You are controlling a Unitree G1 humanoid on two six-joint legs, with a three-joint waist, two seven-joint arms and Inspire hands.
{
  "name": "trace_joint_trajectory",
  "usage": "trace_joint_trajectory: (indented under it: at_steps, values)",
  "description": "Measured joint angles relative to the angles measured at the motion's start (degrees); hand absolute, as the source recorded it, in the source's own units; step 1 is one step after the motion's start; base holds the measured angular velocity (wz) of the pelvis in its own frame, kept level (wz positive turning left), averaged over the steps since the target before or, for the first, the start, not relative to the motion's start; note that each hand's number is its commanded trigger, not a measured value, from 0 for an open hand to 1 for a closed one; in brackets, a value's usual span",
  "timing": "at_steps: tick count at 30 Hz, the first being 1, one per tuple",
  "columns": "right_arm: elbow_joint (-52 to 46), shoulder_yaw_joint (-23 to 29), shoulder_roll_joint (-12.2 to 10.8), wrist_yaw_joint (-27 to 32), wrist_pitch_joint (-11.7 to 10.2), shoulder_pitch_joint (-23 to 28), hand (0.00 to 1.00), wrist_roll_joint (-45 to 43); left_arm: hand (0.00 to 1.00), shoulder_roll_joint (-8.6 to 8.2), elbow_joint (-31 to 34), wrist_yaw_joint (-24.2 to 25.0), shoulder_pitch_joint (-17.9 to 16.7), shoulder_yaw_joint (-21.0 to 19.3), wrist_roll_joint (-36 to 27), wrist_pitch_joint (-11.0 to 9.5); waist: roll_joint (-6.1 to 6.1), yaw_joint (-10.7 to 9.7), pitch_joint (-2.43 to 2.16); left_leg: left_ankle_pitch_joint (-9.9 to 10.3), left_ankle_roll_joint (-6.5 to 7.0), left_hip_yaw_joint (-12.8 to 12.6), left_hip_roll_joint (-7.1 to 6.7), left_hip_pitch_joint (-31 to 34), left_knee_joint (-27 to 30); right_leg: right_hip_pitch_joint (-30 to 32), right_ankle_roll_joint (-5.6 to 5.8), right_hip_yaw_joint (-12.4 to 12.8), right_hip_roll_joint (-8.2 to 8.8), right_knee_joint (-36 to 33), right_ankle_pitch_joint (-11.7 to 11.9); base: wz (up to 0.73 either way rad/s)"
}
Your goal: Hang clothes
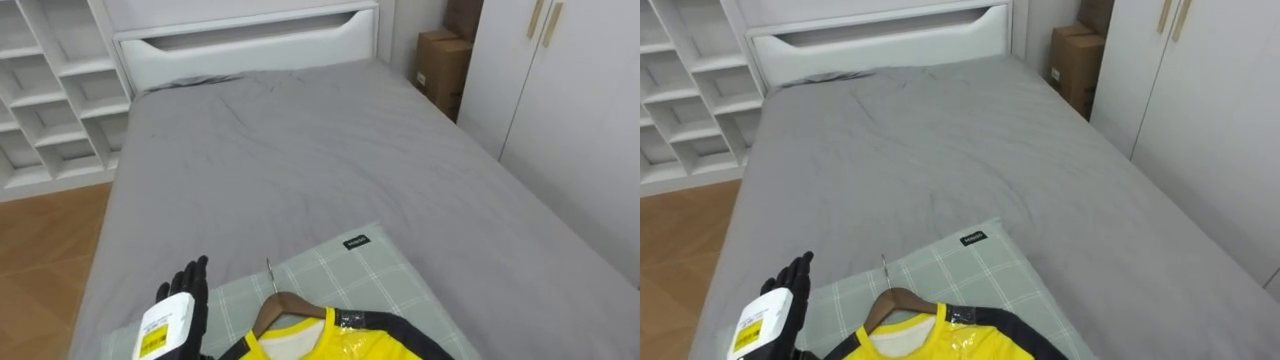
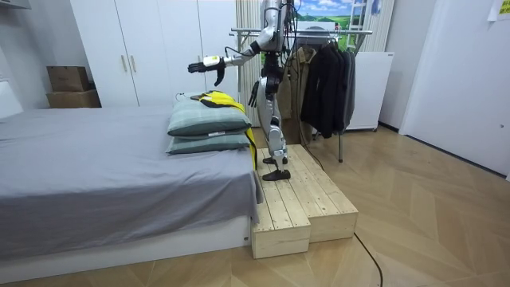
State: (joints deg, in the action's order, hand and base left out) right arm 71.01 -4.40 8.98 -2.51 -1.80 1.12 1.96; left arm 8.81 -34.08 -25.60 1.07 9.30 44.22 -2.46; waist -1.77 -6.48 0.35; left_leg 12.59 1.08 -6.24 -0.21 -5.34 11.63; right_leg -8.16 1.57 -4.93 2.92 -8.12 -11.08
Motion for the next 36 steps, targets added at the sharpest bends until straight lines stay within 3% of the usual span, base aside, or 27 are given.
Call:
trace_joint_trajectory:
  at_steps: [9, 21, 29, 36]
  values:
    - [-0.1, 0.0, -0.1, 0.6, 0.0, -0.2, 0.00, 0.0, 0.00, -0.46, -6.1, 1.7, 1.7, 0.0, -4.2, 1.0, -0.51, -1.3, -0.13, 0.0, 0.00, 0.0, 0.08, 0.2, 0.0, 0.2, -0.01, -0.2, -0.08, 0.0, 0.0, 0.00]
    - [-0.1, 0.1, -0.2, 0.4, 0.0, -0.4, 0.00, 0.0, 0.00, -0.19, -14.2, 3.8, 2.0, 0.0, -6.5, 1.4, 0.52, -2.1, -0.26, 0.0, -0.01, -0.2, 0.10, 0.8, -0.3, 1.0, -0.01, 0.0, -0.08, -0.1, 0.0, -0.01]
    - [0.1, 0.0, -0.5, 1.9, 0.6, -0.6, 0.00, 0.0, 0.00, 0.39, -21.4, 2.4, 2.2, -0.2, -6.0, 4.0, 0.57, -2.1, -0.34, 0.0, -0.01, -0.3, 0.19, 1.1, -0.3, 1.8, -0.01, 0.0, -0.12, 0.0, 0.0, 0.00]
    - [0.3, 0.0, -0.5, 2.6, 0.6, -0.9, 0.00, 0.1, 0.00, 0.34, -21.9, 1.6, 2.2, -0.1, -5.7, 5.0, 0.52, -2.2, -0.40, -0.2, -0.04, -0.5, 0.31, 2.1, -0.3, 3.0, -0.10, 0.1, -0.16, -0.6, 0.1, 0.00]
